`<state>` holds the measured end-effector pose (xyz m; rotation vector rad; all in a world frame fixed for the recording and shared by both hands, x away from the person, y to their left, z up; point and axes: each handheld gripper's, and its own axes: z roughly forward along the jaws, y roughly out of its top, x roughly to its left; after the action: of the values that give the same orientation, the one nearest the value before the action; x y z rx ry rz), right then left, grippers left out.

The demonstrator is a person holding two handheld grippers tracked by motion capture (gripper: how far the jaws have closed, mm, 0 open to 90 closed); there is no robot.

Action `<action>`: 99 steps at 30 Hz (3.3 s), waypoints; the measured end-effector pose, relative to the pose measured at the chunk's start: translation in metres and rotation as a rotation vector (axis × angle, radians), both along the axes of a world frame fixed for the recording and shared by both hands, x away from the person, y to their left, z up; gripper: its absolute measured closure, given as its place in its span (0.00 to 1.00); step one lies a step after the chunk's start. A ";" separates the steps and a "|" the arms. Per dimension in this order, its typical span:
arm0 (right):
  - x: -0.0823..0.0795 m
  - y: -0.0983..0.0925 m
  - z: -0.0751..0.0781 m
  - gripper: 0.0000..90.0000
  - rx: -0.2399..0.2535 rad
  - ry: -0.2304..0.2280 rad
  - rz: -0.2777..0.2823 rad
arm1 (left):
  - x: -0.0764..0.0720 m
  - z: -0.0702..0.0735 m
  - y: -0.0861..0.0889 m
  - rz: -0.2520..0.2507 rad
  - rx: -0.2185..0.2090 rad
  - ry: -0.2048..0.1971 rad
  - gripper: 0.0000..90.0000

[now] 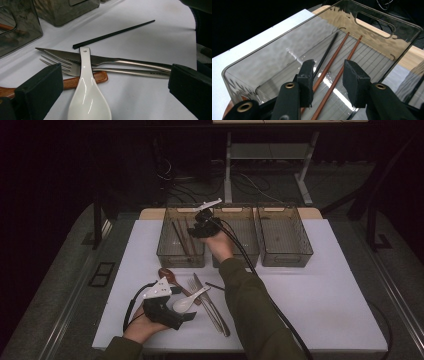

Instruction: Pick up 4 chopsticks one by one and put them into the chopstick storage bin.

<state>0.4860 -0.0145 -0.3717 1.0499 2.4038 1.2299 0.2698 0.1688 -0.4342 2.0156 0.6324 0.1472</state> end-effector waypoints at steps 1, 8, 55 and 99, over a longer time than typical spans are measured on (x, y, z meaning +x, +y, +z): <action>-0.001 -0.001 0.001 0.65 0.007 0.007 0.003 | 0.000 0.000 0.000 0.000 0.000 -0.001 0.00; -0.011 -0.008 0.003 0.58 0.026 0.003 0.039 | 0.000 0.000 0.000 -0.004 0.002 -0.001 0.00; -0.142 -0.153 -0.010 0.51 0.076 -0.015 0.241 | 0.000 -0.002 -0.001 0.001 0.011 0.014 0.00; -0.165 -0.166 -0.072 0.94 -0.165 0.110 0.315 | -0.001 -0.002 -0.002 -0.011 0.027 0.008 0.00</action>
<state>0.3209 -0.1807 -0.4439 0.7292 2.7816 1.0603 0.2684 0.1663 -0.4367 2.0462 0.6277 0.1420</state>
